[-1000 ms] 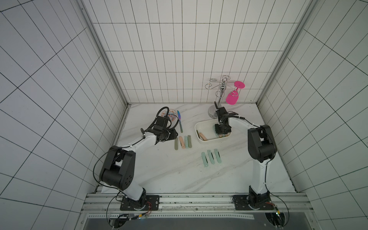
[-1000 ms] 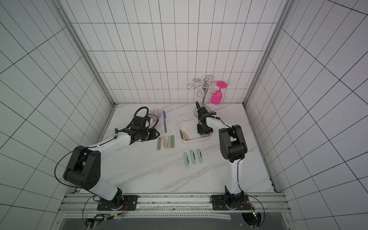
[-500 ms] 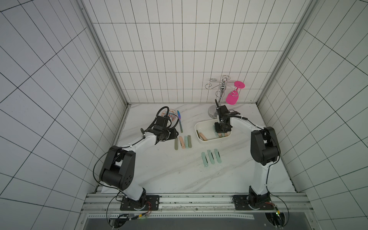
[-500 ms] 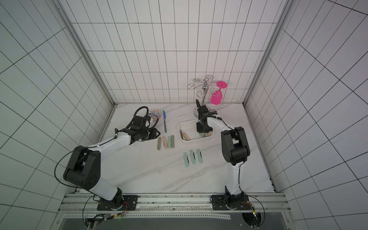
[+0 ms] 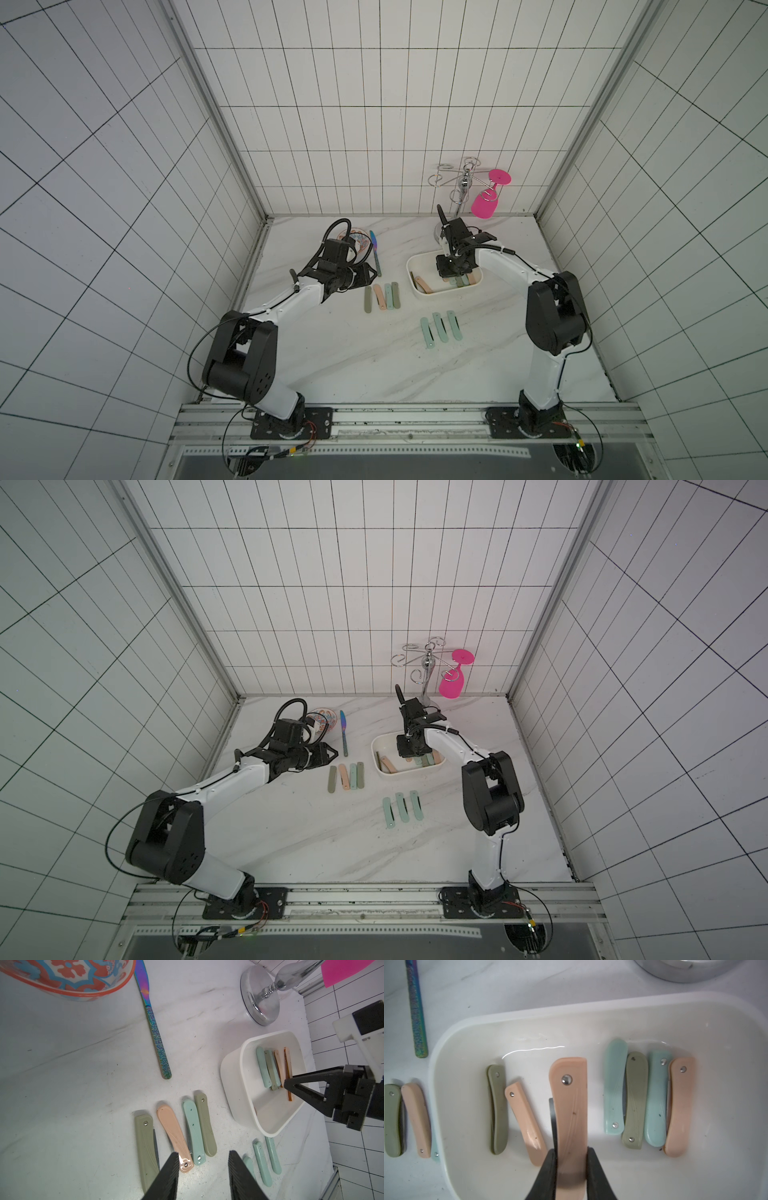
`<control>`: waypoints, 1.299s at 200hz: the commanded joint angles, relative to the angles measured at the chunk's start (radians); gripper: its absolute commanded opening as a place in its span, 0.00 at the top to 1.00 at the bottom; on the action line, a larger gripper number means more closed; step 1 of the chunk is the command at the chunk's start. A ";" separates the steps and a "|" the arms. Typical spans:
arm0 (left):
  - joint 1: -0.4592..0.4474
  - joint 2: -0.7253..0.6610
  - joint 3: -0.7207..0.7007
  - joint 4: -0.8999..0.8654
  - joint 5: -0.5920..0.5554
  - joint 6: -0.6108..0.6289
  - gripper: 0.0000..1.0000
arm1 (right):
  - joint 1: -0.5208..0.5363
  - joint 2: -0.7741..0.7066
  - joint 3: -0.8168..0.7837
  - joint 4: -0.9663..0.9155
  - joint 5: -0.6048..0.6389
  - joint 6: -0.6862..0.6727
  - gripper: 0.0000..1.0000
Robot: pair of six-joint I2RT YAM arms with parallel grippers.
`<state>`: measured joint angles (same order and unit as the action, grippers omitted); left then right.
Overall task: Take the fruit knife out of the storage box
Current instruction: Pick up the fruit knife from the storage box.
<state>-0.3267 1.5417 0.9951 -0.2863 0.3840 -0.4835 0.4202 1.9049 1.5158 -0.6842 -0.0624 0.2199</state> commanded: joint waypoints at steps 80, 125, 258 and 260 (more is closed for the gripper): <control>-0.039 -0.035 0.034 0.141 0.149 -0.153 0.52 | 0.164 -0.119 -0.016 -0.017 -0.180 -0.024 1.00; -0.055 0.000 0.031 0.204 0.170 -0.206 0.50 | 0.214 -0.130 -0.006 0.001 -0.246 -0.004 1.00; -0.072 0.077 0.024 0.284 0.214 -0.251 0.48 | 0.275 -0.110 0.065 0.003 -0.302 0.015 1.00; -0.073 0.079 0.022 0.285 0.214 -0.251 0.48 | 0.275 -0.110 0.066 0.003 -0.303 0.015 1.00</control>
<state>-0.3920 1.6077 1.0069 -0.0555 0.5793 -0.7162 0.6838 1.8050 1.5265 -0.6827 -0.3489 0.2314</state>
